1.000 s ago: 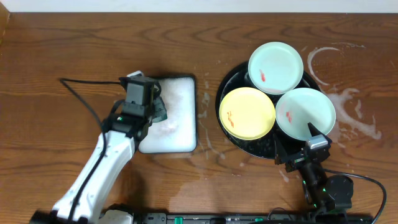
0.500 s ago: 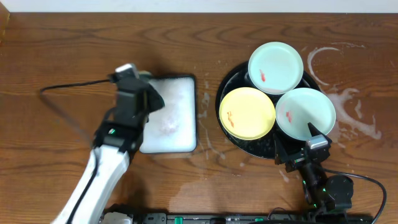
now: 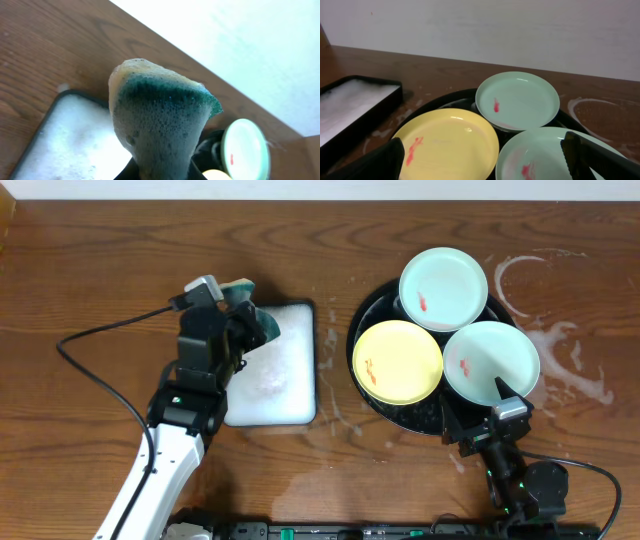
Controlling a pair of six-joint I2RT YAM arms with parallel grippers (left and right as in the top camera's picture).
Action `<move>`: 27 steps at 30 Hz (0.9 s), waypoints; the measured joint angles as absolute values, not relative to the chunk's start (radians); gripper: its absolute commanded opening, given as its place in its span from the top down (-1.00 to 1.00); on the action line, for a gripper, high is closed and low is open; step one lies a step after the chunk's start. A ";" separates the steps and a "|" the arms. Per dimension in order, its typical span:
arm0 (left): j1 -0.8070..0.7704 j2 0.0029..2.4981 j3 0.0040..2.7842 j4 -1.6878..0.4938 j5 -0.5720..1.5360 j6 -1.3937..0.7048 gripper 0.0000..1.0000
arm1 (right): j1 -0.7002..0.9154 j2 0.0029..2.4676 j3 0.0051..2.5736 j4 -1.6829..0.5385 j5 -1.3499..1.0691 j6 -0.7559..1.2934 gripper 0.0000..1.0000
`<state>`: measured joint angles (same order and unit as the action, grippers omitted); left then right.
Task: Clean dirty plates on tray and stack at the side
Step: 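Lift the soapy sponge above the foam tray with the left gripper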
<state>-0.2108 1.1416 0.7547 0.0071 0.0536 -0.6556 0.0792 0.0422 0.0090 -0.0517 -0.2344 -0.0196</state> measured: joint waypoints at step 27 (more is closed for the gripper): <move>-0.209 1.205 0.755 -0.160 0.137 -0.714 0.85 | 0.079 0.042 0.009 -0.052 -0.234 -0.020 -0.99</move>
